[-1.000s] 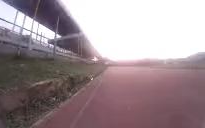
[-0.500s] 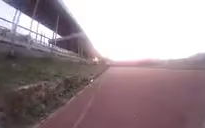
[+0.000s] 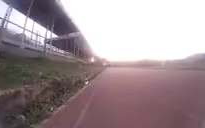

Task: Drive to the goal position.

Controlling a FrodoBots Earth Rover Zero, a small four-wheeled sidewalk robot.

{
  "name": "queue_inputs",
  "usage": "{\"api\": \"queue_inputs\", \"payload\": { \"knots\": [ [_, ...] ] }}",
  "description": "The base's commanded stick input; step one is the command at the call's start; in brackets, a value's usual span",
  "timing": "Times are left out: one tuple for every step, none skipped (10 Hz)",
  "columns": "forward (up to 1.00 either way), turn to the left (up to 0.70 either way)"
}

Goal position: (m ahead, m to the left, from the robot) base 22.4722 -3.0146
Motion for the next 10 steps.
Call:
{"api": "queue_inputs", "payload": {
  "knots": [
    [0.70, -0.12],
    [0.70, 0.00],
    [0.70, -0.25],
    [0.70, -0.32],
    [0.70, -0.20],
    [0.70, 0.00],
    [0.70, 0.00],
    [0.70, -0.18],
    [0.70, -0.35],
    [0.70, -0.35]
  ]
}}
